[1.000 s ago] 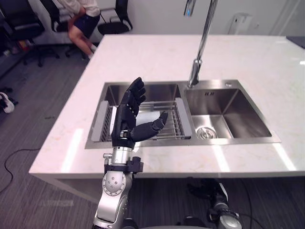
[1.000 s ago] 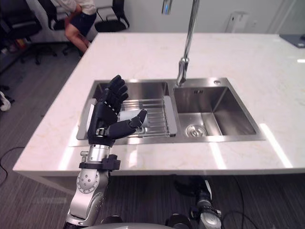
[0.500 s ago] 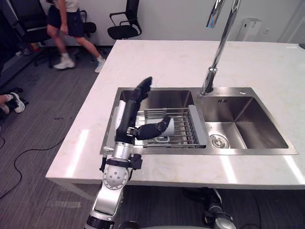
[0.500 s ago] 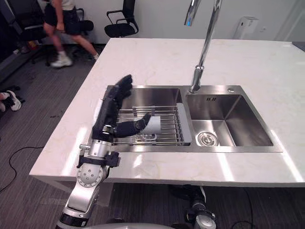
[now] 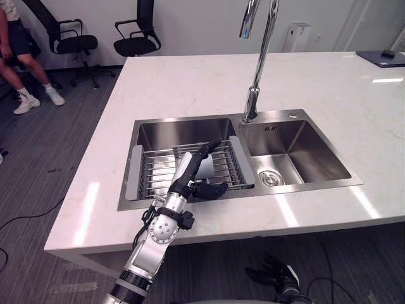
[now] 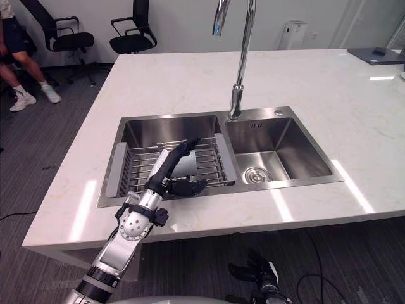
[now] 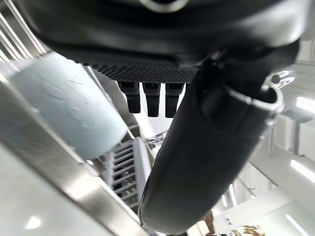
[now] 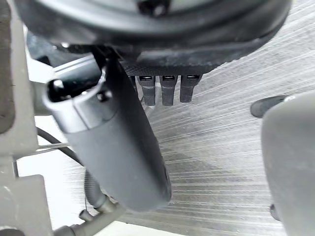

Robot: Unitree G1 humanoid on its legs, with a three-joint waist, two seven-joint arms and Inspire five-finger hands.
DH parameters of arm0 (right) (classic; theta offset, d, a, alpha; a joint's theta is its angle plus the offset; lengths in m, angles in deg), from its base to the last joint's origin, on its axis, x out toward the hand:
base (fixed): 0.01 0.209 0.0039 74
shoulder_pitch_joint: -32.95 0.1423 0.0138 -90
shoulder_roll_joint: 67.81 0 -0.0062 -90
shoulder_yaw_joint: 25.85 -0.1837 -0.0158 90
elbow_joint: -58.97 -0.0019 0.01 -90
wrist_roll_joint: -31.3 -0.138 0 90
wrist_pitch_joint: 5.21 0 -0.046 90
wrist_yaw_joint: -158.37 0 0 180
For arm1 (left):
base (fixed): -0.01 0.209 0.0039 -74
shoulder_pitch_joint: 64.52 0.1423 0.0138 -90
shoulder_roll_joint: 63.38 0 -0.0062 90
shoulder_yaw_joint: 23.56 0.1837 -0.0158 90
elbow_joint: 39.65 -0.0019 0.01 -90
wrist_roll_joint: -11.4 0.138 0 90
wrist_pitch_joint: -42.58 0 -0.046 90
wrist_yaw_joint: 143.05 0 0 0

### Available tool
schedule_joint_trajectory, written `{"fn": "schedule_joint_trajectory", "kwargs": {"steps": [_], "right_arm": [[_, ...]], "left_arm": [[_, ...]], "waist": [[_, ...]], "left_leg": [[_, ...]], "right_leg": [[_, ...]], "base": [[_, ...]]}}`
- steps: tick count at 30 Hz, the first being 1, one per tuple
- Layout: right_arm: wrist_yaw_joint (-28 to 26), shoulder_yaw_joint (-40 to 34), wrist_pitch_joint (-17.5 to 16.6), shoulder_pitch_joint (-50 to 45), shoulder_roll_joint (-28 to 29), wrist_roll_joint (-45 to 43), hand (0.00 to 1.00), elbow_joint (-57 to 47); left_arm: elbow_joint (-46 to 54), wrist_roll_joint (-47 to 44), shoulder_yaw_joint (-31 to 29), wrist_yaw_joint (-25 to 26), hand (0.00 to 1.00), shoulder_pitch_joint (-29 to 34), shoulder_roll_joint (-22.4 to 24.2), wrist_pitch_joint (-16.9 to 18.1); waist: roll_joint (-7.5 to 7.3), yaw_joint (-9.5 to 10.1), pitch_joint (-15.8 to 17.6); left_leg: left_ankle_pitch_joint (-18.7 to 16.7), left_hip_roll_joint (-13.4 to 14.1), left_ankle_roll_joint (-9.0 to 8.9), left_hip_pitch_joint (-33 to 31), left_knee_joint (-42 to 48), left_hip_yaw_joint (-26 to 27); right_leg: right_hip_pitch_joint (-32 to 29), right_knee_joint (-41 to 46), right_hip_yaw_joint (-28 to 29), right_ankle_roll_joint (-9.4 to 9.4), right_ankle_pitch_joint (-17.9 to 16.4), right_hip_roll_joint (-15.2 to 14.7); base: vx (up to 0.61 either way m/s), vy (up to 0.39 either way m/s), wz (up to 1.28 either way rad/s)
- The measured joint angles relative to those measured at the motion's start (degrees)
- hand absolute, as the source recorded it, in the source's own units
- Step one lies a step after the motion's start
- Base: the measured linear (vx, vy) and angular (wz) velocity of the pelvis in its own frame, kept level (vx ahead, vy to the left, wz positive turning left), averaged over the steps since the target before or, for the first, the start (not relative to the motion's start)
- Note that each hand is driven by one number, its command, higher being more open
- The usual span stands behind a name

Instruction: Walk over to the sink, pick up the cup, carry it to the dishwasher, place the cup inside the dishwasher, then close the dishwasher door

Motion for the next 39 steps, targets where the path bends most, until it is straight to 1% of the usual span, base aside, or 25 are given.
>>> {"fn": "schedule_joint_trajectory", "kwargs": {"steps": [3,5,10,15,22,27,33,39], "right_arm": [[-0.3,0.0,0.0,0.0,0.0,0.0,0.9,0.2],[-0.3,0.0,0.0,0.0,0.0,0.0,0.9,0.2],[-0.3,0.0,0.0,0.0,0.0,0.0,0.9,0.4],[-0.3,0.0,0.0,0.0,0.0,0.0,0.9,0.5],[-0.3,0.0,0.0,0.1,0.0,0.1,0.9,1.6],[-0.3,0.0,0.0,0.2,-0.1,0.0,0.9,1.6],[-0.3,0.1,0.0,0.3,-0.1,0.1,0.9,1.6],[-0.3,0.0,-0.2,0.3,-0.2,0.2,0.9,1.6]], "left_arm": [[-1.2,0.8,-1.7,1.7,0.9,-0.2,-0.6,-0.4],[-2.2,0.9,-3.4,3.4,0.9,-0.2,-0.9,-0.9],[-2.3,0.9,-5.7,5.4,0.9,-0.3,-1.5,-1.5],[-2.3,0.9,-7.2,7.1,0.9,-1.3,-1.4,-2.0],[-5.2,2.2,-7.7,7.6,0.9,-3.7,-1.4,-2.6],[-6.3,5.5,-7.7,7.5,0.9,-3.9,-1.8,-3.1],[-6.5,10.3,-7.6,7.1,0.9,-4.0,-3.4,-3.3],[-6.8,14.4,-7.4,6.5,0.9,-5.7,-4.6,-3.8]], "waist": [[0.0,-0.06,0.0],[-0.03,-0.26,0.0],[-0.06,-1.06,0.1],[-0.09,-1.15,0.1],[-0.1,-1.32,0.1],[-0.19,-1.6,0.4],[-0.07,-2.75,0.6],[-0.02,-2.8,0.9]], "left_leg": [[0.5,-0.5,0.16,0.0,-0.9,-0.7],[0.7,-0.8,0.23,0.0,-1.4,-1.4],[0.7,-1.0,0.27,0.0,-1.9,-2.0],[0.7,-1.1,0.28,0.0,-2.3,-2.4],[0.7,-1.1,0.29,0.1,-2.5,-2.8],[0.7,-1.1,0.25,0.0,-2.5,-2.7],[0.7,-1.1,0.21,0.0,-3.0,-2.5],[0.6,-1.1,0.18,0.0,-3.2,-2.5]], "right_leg": [[0.0,-1.3,0.4,-0.27,0.7,-0.1],[0.0,-2.2,0.7,-0.12,1.3,-0.2],[0.0,-2.8,0.7,0.48,1.9,-0.2],[0.3,-3.8,0.7,0.54,2.3,-0.2],[0.8,-4.7,0.5,0.45,2.6,-0.2],[0.8,-5.3,0.7,0.49,3.0,-0.2],[0.8,-5.9,0.8,0.54,3.1,-0.2],[0.8,-6.2,0.9,0.57,3.2,-0.2]], "base": [[-0.06,0.015,-0.06],[-0.04,0.012,-0.08],[0.0,0.0,-0.01],[0.03,-0.001,-0.01],[-0.01,-0.002,0.0],[-0.03,-0.005,-0.03],[0.0,0.0,0.0],[0.0,0.0,0.0]]}}
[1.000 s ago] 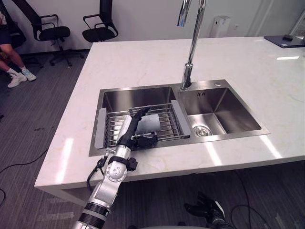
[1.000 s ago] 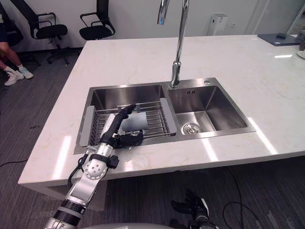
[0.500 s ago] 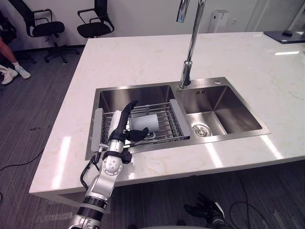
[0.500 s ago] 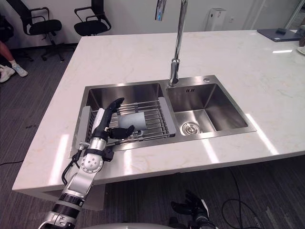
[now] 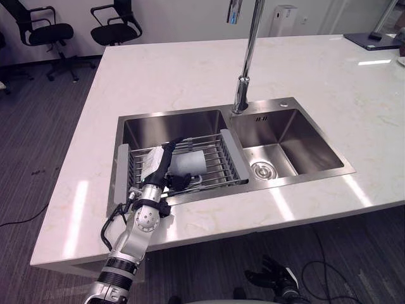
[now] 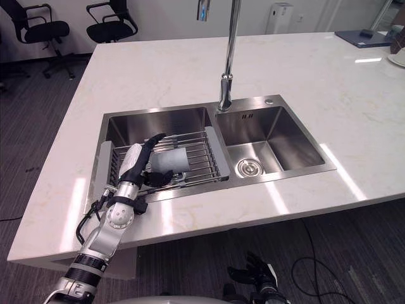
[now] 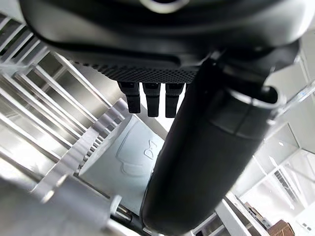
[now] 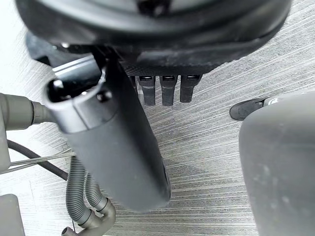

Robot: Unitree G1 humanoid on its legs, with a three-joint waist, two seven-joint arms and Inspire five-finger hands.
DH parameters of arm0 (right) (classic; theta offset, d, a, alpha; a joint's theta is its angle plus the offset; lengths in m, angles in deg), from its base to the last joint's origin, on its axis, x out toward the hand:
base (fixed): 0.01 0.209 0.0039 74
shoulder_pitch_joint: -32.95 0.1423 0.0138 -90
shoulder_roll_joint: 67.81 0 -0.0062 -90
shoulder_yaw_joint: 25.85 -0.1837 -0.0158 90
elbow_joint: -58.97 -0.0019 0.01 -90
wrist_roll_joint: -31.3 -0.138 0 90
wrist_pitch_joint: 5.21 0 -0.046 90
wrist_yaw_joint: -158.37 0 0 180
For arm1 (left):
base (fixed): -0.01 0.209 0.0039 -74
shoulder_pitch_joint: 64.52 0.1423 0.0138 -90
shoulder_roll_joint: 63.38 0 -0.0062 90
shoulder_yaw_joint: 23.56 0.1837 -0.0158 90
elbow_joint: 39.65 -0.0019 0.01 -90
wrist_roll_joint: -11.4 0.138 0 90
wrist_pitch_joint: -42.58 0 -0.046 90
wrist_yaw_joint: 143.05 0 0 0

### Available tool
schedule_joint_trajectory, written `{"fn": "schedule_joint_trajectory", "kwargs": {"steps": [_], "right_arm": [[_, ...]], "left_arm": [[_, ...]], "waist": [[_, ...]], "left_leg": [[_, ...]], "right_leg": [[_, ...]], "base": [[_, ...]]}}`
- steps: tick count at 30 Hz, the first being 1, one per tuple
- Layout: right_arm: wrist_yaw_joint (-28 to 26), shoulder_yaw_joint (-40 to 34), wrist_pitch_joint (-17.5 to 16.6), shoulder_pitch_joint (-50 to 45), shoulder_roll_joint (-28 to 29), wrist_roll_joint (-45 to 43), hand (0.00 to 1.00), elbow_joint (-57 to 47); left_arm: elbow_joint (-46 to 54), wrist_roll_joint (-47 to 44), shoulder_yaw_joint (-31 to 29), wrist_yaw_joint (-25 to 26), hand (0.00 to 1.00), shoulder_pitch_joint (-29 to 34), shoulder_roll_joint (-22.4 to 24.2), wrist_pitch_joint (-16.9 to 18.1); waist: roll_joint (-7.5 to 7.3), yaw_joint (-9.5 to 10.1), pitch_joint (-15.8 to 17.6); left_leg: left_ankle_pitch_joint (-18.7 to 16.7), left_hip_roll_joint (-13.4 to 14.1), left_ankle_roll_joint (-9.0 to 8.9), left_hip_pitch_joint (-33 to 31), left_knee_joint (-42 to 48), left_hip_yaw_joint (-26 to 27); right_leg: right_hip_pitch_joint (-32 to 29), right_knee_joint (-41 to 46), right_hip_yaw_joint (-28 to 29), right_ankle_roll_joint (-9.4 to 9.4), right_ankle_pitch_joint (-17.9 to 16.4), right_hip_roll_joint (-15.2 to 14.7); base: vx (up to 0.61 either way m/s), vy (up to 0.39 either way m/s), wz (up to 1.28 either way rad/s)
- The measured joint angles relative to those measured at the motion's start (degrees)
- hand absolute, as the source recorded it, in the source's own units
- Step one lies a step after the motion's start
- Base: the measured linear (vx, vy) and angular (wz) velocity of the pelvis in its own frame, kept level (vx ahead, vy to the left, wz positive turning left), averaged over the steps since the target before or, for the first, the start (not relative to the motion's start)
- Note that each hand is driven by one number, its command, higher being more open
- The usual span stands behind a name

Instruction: Walk over to the sink, pick up the cup, carry it to the dishwasher, place the cup inside the dishwasher, then close the dishwasher door

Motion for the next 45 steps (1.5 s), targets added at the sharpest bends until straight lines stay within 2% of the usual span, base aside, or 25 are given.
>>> {"fn": "schedule_joint_trajectory", "kwargs": {"steps": [12,17,22,23,35,45], "right_arm": [[0.0,0.0,-0.4,0.2,-0.9,0.0,0.9,0.0],[0.0,0.0,-0.7,0.2,-1.1,0.0,0.9,0.0],[0.0,0.2,-0.9,-0.1,-1.7,0.0,0.9,0.0],[0.0,0.2,-0.9,-0.1,-1.9,0.0,0.9,0.0],[-0.3,1.2,-1.2,0.2,-2.6,0.0,0.9,0.0],[-0.4,1.2,-1.2,0.3,-2.6,0.0,0.9,0.0]], "left_arm": [[-2.3,8.7,0.7,-0.2,0.9,-3.5,-3.4,-1.6],[-4.8,10.2,1.2,-1.9,0.9,-6.5,-4.7,-1.6],[-6.2,13.8,4.6,-3.5,0.9,-8.5,-6.9,-0.8],[-6.8,14.8,5.2,-3.7,0.3,-9.0,-7.3,-0.7],[-9.2,16.7,9.8,-5.9,0.3,-13.4,-11.3,2.8],[-10.3,11.5,9.7,-6.1,0.3,-13.6,-11.8,2.1]], "waist": [[0.49,-1.0,1.4],[0.64,-1.53,1.7],[0.96,-1.74,1.9],[0.97,-1.77,1.9],[1.0,-3.36,2.0],[1.19,-3.8,2.1]], "left_leg": [[-0.1,0.0,-0.1,0.0,0.0,0.3],[-0.1,0.0,-0.11,0.0,0.0,0.9],[-0.1,0.0,-0.11,0.1,0.0,1.1],[-0.1,0.0,-0.11,0.1,0.1,1.1],[-0.1,0.0,-0.09,0.3,0.1,1.6],[-0.1,0.0,-0.08,0.9,0.1,1.6]], "right_leg": [[-0.2,0.0,0.4,-0.01,0.0,0.0],[-0.6,0.0,1.0,0.05,0.2,0.0],[-0.6,0.0,1.2,0.02,0.3,0.0],[-0.6,0.0,1.2,0.03,0.3,0.0],[-0.5,-0.5,1.7,0.08,0.9,0.0],[0.3,-1.1,1.7,0.01,1.2,0.0]], "base": [[-0.01,-0.003,-0.01],[-0.01,-0.008,-0.06],[-0.01,-0.003,0.0],[-0.03,-0.014,-0.02],[-0.02,-0.009,-0.02],[-0.01,-0.007,0.0]]}}
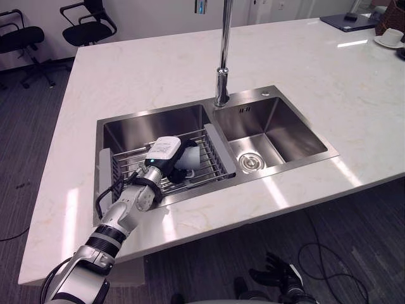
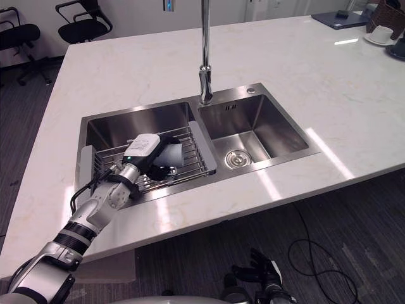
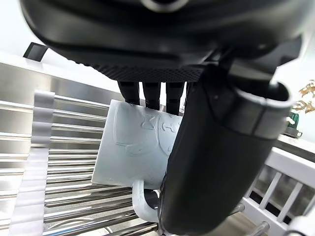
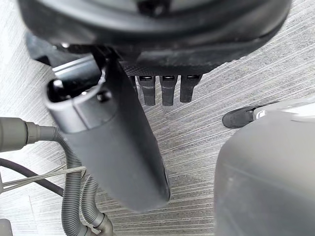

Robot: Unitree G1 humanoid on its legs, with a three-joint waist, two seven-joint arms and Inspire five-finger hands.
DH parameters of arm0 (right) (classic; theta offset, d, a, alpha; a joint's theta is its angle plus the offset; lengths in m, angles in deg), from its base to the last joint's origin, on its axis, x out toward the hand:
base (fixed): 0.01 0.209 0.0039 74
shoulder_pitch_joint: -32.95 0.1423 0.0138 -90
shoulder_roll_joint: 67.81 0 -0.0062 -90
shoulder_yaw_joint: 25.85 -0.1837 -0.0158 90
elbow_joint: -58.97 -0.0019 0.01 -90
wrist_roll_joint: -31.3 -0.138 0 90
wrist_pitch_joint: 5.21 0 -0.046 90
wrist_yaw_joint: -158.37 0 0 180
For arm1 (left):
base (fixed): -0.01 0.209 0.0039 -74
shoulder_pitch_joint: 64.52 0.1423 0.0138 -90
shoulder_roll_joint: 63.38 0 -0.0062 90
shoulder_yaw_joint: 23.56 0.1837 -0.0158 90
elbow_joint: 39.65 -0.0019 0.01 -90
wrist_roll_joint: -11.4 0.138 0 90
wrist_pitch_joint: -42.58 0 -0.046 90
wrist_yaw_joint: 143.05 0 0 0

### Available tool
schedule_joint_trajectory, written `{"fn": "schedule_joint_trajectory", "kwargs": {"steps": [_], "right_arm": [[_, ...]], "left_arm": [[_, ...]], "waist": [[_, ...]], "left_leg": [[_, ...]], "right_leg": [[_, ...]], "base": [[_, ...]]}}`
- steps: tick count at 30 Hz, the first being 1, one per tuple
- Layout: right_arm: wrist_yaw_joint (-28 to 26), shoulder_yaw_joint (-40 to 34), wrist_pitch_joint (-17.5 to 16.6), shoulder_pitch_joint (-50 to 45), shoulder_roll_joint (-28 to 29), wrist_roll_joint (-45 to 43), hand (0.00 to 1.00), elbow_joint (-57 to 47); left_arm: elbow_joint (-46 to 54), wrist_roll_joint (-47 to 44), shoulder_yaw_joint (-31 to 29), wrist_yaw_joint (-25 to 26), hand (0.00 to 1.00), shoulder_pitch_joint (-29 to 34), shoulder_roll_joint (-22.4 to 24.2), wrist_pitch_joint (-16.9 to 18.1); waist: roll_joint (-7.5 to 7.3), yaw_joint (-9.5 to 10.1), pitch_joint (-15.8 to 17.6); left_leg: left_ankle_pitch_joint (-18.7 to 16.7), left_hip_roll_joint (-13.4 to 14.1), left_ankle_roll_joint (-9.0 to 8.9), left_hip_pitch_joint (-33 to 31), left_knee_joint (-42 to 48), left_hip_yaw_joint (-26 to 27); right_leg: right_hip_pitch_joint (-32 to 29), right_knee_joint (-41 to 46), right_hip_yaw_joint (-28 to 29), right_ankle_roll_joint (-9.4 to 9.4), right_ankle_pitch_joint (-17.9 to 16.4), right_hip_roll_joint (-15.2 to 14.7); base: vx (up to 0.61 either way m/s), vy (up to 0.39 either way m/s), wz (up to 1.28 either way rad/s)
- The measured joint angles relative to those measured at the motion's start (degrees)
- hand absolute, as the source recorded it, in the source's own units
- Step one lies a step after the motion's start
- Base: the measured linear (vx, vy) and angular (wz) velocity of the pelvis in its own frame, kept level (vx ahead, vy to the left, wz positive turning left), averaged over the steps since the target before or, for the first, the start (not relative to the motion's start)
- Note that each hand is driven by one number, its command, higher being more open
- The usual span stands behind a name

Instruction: Walk over to the sink, pick up the cup, carry it to the dishwasher, place the cup inside the dishwasher, then close the dishwasher door

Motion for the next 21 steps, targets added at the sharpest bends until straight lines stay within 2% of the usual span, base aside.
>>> {"fn": "schedule_joint_trajectory", "kwargs": {"steps": [3,7,14,17,21], "right_arm": [[0.0,0.0,0.0,0.0,0.0,0.0,0.9,0.0],[0.1,0.0,0.0,0.0,0.0,0.0,0.9,0.0],[0.1,0.0,0.1,0.6,0.0,0.0,0.9,-0.9],[0.0,-0.1,0.1,0.3,0.2,0.0,0.9,-2.0],[0.1,-0.2,0.1,-0.6,0.6,0.0,0.9,-3.3]], "left_arm": [[0.4,-2.3,-0.3,0.0,0.3,0.2,0.5,-0.6],[7.1,-5.8,-1.6,0.2,0.3,3.6,2.8,-1.1],[16.7,-12.3,-2.1,0.7,0.3,8.7,8.2,-0.3],[22.1,-14.7,-3.2,0.9,0.3,11.1,10.5,-0.2],[26.7,-17.8,-4.8,2.1,0.3,11.4,12.6,0.5]], "waist": [[0.0,0.11,0.0],[0.0,0.76,0.0],[-0.01,2.3,0.0],[-0.05,2.56,0.0],[-0.08,2.94,0.0]], "left_leg": [[0.0,0.0,0.01,0.0,0.0,-0.1],[0.0,0.0,0.02,0.0,0.0,-0.4],[0.0,0.0,0.05,0.3,0.3,-0.6],[0.0,0.0,0.06,0.3,0.4,-0.6],[0.0,0.1,0.08,0.4,0.4,-0.5]], "right_leg": [[0.1,0.0,-0.2,0.0,0.0,0.0],[0.1,0.2,-0.4,0.0,0.0,0.0],[0.3,1.1,-0.6,-0.41,-0.3,0.0],[-0.2,2.3,-0.3,0.04,-1.1,0.0],[-0.4,3.2,-0.1,0.1,-1.5,0.0]], "base": [[0.0,0.0,0.01],[0.0,0.0,0.0],[-0.02,-0.006,0.0],[-0.04,-0.014,-0.01],[0.0,0.0,0.0]]}}
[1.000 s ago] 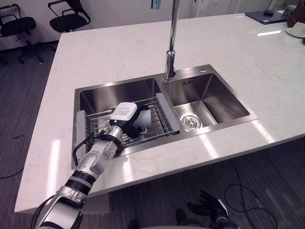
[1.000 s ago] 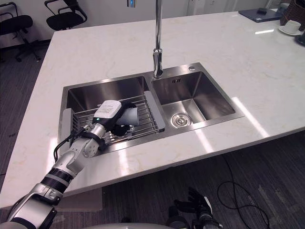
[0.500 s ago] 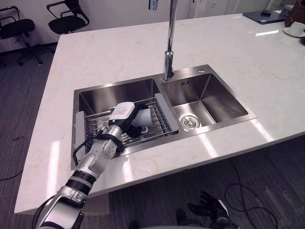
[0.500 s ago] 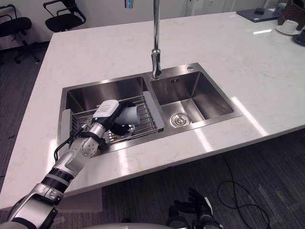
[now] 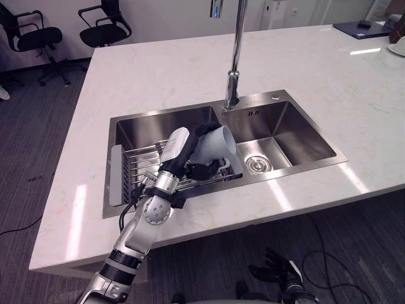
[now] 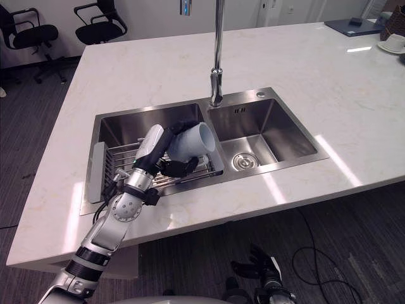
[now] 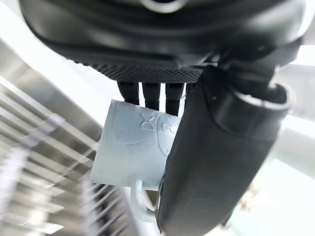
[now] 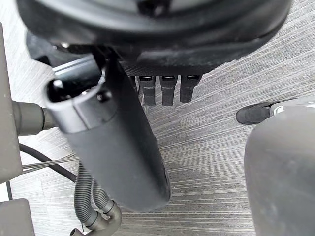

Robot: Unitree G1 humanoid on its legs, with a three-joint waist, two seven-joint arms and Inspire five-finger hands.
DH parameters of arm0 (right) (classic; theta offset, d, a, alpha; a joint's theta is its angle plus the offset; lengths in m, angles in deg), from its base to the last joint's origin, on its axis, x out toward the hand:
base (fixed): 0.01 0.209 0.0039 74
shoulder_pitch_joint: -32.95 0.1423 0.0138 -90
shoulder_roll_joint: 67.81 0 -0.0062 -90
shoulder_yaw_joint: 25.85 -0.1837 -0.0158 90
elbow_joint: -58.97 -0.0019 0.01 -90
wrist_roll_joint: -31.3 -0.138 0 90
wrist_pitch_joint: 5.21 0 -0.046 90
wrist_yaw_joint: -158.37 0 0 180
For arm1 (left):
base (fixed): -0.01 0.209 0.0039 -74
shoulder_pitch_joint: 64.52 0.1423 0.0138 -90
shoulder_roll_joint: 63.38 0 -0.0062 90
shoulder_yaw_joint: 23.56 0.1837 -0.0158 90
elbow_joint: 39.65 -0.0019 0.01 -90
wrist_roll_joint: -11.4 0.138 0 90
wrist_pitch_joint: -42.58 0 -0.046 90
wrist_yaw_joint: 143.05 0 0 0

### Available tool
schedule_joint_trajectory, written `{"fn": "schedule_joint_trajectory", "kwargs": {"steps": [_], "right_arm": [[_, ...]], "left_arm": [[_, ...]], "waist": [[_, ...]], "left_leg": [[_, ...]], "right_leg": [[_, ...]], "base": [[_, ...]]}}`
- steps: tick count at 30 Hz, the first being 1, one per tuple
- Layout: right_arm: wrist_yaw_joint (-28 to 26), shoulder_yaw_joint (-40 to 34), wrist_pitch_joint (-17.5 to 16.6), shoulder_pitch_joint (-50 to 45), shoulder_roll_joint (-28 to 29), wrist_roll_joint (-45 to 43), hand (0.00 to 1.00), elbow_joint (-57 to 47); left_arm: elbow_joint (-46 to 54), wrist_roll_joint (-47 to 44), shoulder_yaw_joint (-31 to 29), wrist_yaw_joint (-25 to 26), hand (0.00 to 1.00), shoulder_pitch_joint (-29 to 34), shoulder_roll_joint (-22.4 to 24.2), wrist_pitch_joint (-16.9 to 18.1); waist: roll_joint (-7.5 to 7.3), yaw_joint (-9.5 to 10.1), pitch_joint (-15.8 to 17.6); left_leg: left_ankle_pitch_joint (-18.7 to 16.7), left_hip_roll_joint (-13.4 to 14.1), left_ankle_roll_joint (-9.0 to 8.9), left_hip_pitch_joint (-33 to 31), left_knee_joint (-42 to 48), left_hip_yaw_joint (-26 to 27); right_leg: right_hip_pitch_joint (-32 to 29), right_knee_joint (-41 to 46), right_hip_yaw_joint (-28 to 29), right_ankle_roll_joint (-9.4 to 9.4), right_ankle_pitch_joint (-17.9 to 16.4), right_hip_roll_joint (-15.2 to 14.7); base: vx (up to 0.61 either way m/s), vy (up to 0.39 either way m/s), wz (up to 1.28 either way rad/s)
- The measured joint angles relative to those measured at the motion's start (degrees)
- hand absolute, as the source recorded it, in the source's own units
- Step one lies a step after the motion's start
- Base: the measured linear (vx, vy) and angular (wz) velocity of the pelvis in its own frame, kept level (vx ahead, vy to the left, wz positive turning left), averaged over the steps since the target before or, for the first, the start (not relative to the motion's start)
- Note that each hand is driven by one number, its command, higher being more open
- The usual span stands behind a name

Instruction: Walk over to the sink, pick up the cup, carry it to the dishwasher, place the cup inside the dishwasher, then close the dishwasher door

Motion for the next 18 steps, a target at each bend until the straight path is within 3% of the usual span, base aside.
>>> {"fn": "schedule_joint_trajectory", "kwargs": {"steps": [8,18], "right_arm": [[0.3,-0.8,0.0,-0.3,1.4,0.0,0.9,-0.7],[0.7,-1.0,0.0,-2.5,2.7,-0.1,0.9,-1.6]], "left_arm": [[9.9,-11.4,-4.2,3.6,0.3,7.3,4.7,3.0],[13.6,-16.7,-5.1,4.3,0.3,16.4,6.9,3.0]], "waist": [[-0.23,1.18,-0.2],[-1.22,2.69,-1.4]], "left_leg": [[-0.2,0.1,0.13,0.3,0.4,0.4],[-1.3,0.2,0.09,0.2,1.6,1.0]], "right_leg": [[0.0,0.3,0.9,0.04,0.0,0.1],[-0.1,0.9,1.7,0.2,-0.2,0.1]], "base": [[-0.01,-0.007,-0.03],[-0.02,-0.003,-0.03]]}}
